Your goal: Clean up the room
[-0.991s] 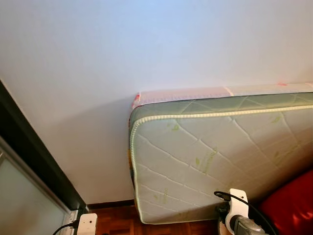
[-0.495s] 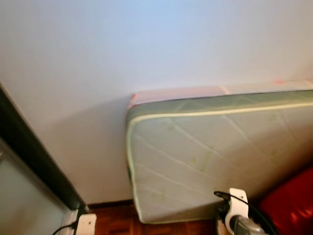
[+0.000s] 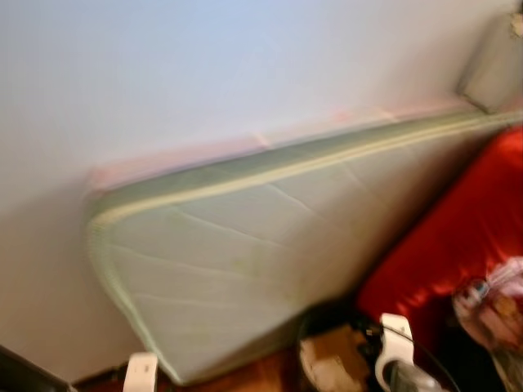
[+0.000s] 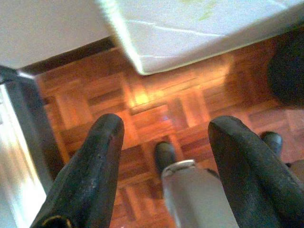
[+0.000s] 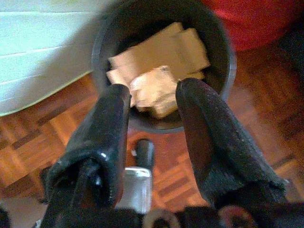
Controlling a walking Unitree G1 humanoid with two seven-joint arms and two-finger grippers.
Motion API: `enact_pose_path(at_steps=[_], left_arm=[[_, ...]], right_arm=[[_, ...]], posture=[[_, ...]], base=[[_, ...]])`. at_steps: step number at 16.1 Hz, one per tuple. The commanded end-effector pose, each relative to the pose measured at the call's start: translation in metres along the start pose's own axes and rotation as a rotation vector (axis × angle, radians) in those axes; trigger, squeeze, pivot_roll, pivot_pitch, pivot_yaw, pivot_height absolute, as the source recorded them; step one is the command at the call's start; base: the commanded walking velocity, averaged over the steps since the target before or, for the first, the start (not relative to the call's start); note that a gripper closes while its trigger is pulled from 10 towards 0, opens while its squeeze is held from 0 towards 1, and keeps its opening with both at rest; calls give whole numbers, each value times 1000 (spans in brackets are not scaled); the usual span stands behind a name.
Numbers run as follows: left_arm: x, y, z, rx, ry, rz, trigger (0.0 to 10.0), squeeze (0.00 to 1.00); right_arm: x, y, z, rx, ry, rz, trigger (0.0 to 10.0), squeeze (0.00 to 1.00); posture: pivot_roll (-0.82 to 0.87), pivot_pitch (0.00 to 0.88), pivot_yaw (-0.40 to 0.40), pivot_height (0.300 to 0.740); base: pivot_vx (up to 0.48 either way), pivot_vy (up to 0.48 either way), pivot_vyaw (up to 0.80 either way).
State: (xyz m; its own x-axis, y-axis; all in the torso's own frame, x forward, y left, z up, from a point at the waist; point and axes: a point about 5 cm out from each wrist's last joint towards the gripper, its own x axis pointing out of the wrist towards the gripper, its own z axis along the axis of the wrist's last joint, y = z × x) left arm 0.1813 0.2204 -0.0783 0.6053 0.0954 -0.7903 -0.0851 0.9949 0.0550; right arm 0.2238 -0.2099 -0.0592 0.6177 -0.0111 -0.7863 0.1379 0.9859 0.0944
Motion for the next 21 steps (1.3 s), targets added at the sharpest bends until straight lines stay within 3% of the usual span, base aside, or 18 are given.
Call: enact_pose_path(at_steps=[1, 5, 12, 19, 21], left_arm=[[-2, 0, -11, 19, 34, -5, 10000, 0], [-2, 0, -10, 20, 32, -6, 10000, 0], [-2, 1, -10, 15, 32, -6, 10000, 0], [-2, 1, -9, 11, 31, -3, 10000, 0], [-2, 2, -9, 12, 32, -2, 10000, 0]], right_arm=[[0, 0, 1, -1, -4, -4, 10000, 0], [0, 0, 1, 8, -5, -9, 10000, 0], [0, 1, 1, 7, -2, -5, 10000, 0], [0, 2, 4, 38, -41, -6, 10000, 0], [0, 2, 9, 52, -107, -8, 10000, 0]], posture=[[-2, 0, -29, 740], [-3, 0, -30, 740], [-7, 0, -30, 740], [-5, 0, -25, 740], [-2, 0, -22, 740]], base=[[0, -274, 0], [0, -273, 0], [0, -271, -744], [0, -271, 0], [0, -270, 0]])
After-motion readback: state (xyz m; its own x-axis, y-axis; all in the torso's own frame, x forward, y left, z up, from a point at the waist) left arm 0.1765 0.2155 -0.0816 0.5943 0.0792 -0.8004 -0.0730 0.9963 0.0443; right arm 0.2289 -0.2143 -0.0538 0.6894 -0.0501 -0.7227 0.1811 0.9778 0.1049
